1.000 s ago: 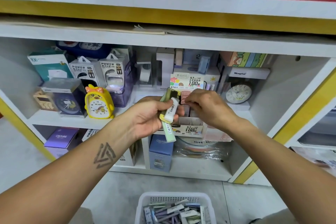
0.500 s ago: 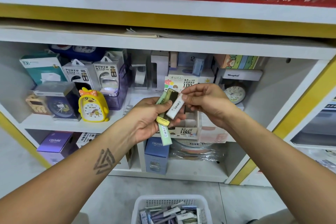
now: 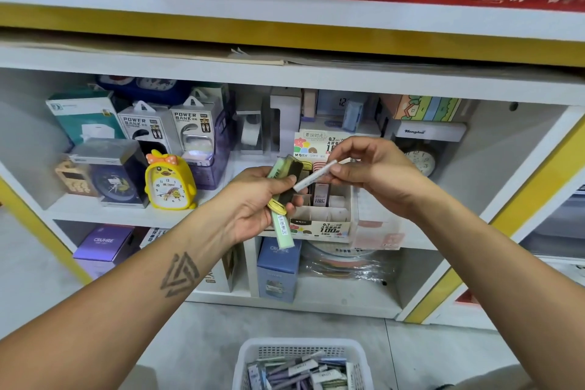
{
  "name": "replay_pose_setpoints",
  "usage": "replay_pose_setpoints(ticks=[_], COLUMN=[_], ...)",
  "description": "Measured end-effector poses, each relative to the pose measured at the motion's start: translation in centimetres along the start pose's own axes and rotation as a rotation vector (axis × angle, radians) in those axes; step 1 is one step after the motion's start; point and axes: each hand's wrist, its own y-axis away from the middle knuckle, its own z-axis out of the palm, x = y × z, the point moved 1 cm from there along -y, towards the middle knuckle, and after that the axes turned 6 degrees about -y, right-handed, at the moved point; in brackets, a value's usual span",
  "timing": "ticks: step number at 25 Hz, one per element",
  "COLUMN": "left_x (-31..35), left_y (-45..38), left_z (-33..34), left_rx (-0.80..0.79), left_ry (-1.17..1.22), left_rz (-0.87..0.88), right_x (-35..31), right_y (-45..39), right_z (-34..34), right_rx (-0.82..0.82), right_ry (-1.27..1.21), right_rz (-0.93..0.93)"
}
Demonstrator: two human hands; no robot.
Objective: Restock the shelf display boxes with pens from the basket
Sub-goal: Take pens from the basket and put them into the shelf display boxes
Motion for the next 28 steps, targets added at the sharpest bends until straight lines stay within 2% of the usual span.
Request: replay_pose_setpoints(ticks=[7,11,13,16,28], left_x=[1.4,2.8,3.4,3.8,3.3], left_y=[1.0,1.1,1.1,1.2,1.9], left_z=[-3.0,-6.4,-8.0,-9.5,-11.4], left_rx=[0.157,0.274,0.302,0.275,0.233], left_ry=[-0.063,-0.024,-0.01,0.01,0.031], left_rz=[0.047,0.04,0.054,0.033,-0.024], right_x=[0.8,1.2,1.9,3.0,5.2], right_y=[-0.8,-2.4,-3.6,-5.1,-7.5], right_z=[2.6,4.6,5.9,7.4,10.1], right_rx=[-0.08,0.053,0.13,0.147,0.136], right_ry=[0.195,0.224,0.373,0.568,0.695], right_rz=[-0.036,-0.084,-0.161,-0.21,-0.329])
